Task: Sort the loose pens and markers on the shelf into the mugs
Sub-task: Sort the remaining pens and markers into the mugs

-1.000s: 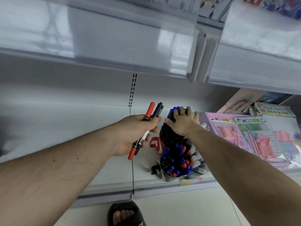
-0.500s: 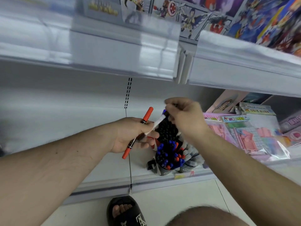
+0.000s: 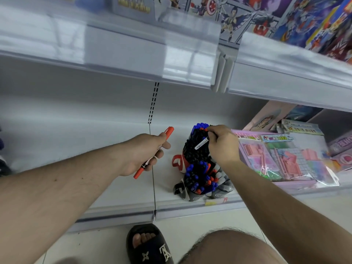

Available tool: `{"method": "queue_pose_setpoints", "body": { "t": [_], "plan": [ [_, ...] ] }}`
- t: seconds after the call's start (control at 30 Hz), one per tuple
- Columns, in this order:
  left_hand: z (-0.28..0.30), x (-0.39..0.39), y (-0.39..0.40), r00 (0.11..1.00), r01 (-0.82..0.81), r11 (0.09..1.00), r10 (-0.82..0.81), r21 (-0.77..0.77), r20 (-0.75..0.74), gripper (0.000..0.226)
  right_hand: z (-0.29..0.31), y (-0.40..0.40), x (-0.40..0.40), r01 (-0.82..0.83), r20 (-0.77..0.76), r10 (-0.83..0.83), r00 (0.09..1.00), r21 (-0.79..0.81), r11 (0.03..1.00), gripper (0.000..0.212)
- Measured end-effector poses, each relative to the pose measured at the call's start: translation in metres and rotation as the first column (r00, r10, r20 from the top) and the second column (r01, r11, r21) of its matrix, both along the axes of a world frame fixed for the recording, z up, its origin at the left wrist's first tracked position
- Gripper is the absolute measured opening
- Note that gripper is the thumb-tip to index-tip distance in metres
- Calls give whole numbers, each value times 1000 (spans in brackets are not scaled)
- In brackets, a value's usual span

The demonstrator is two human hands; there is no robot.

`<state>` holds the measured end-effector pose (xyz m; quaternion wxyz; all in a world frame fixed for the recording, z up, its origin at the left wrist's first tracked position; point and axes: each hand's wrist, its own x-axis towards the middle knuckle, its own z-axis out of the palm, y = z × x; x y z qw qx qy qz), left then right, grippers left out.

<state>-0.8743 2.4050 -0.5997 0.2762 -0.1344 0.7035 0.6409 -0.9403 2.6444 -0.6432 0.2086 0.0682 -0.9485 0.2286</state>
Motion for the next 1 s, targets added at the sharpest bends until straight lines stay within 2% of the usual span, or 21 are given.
{"method": "queue_pose_setpoints", "body": {
  "t": [0.23, 0.33, 0.43, 0.5, 0.57, 0.63, 0.7, 0.77, 0.8, 0.83, 0.87, 0.93, 1.0],
  "plan": [
    [-2, -2, -1, 999, -11, 999, 9, -52, -37, 26, -12, 6, -11, -22, 53, 15, 998, 140, 990, 25],
    [-5, -4, 1, 998, 0, 998, -4, -61, -59, 25, -29, -4, -3, -90, 165, 59, 985, 184, 979, 32],
    [-8, -5, 5, 997, 7, 998, -11, -61, -77, 27, -41, -12, -1, -75, 253, 30, 967, 172, 982, 39],
    [-8, -5, 6, 995, 24, 998, -29, -53, -94, 27, -50, -13, 1, -129, 359, 30, 933, 255, 958, 47],
    [-8, -4, 5, 993, 47, 998, -51, -40, -108, 25, -56, -11, 3, -240, 534, 0, 846, 381, 893, 57],
    [-10, -3, 4, 991, 66, 997, -69, -34, -115, 24, -56, -11, 1, -277, 622, -54, 781, 423, 863, 60],
    [-12, -2, 4, 990, 78, 996, -81, -35, -117, 24, -37, -20, 1, -223, 596, -19, 803, 331, 917, 53],
    [-14, -3, 7, 988, 89, 996, -91, -25, -124, 26, -3, -34, 8, -75, 465, 63, 883, 8, 997, 34],
    [-14, -3, 8, 987, 91, 996, -93, -16, -130, 28, 15, -41, 14, 8, 445, 95, 891, -224, 975, 31],
    [-14, -3, 9, 986, 95, 995, -95, -9, -136, 29, 34, -46, 21, 78, 465, 134, 875, -409, 909, 31],
    [-13, -3, 11, 984, 102, 995, -102, -5, -145, 30, 49, -51, 30, 114, 504, 198, 841, -521, 846, 30],
    [-11, -1, 15, 977, 127, 992, -125, -1, -170, 31, 65, -56, 51, 36, 522, 308, 795, -548, 836, 18],
    [-8, 2, 20, 972, 144, 990, -141, 3, -190, 29, 66, -56, 67, -55, 477, 317, 820, -485, 873, 10]
  ]
}}
